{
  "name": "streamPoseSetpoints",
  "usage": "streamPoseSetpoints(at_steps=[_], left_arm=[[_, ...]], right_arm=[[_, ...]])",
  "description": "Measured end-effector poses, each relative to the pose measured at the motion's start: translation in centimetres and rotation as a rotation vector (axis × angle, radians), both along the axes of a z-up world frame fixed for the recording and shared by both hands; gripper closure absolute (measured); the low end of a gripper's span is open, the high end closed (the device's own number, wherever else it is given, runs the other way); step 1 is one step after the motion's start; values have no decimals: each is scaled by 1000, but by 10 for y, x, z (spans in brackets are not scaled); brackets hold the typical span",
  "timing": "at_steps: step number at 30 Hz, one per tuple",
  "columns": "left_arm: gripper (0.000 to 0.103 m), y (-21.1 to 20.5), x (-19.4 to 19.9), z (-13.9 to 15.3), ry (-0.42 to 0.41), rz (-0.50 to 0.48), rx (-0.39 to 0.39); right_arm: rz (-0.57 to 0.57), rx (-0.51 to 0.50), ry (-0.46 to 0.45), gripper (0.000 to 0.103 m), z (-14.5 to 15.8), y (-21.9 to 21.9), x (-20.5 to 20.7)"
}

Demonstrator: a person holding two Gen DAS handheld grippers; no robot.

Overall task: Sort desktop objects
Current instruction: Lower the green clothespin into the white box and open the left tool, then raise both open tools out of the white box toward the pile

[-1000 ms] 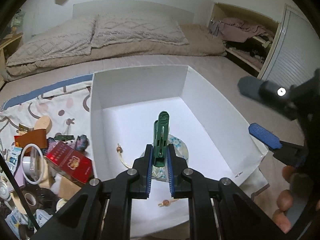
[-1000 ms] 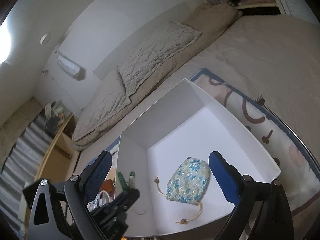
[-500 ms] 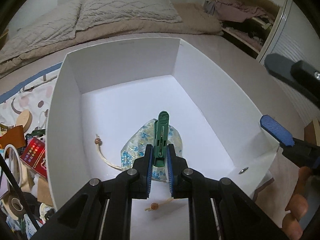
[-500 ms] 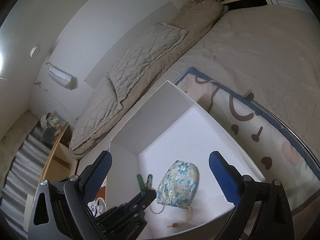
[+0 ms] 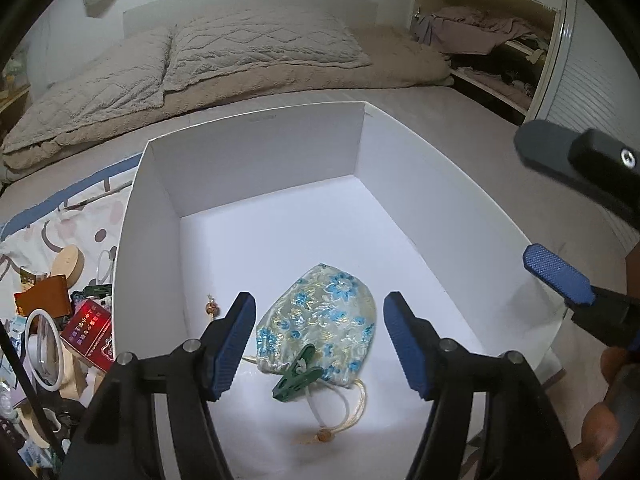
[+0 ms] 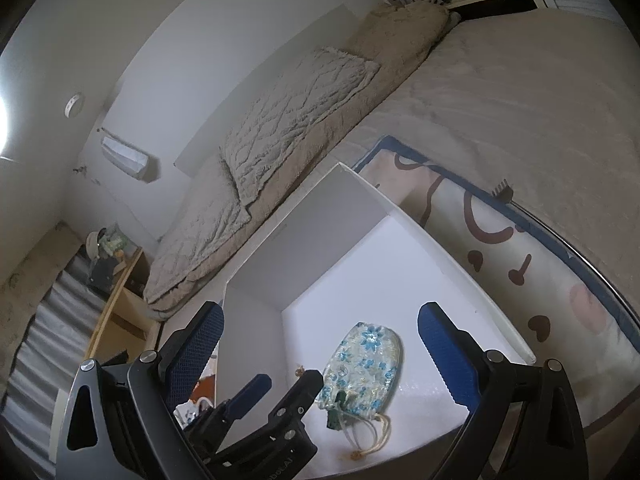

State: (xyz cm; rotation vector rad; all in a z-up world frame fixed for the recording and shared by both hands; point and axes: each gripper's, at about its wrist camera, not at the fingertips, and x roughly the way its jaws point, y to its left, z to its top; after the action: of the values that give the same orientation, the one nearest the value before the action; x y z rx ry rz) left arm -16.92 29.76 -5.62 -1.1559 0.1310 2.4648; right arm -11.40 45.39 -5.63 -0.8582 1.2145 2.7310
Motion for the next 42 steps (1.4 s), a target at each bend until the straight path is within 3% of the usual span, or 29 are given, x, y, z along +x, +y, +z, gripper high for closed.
streamPoseSetpoints(at_steps=[12,18,29,42], left_arm=[[37,-8,-1,9,8,16,32],[36,-12,1,11,12,22,30],[9,-37,5,23,54,79,33],[7,-72,10,43,106,148,43]], right_arm=[[7,10,-5,6,-1,-4,-1],[-7,73,-18,6,0,-8,-1],[-12,171,-27,6,4,-18,-2],[-37,334,-21,5,10,-35,-2]])
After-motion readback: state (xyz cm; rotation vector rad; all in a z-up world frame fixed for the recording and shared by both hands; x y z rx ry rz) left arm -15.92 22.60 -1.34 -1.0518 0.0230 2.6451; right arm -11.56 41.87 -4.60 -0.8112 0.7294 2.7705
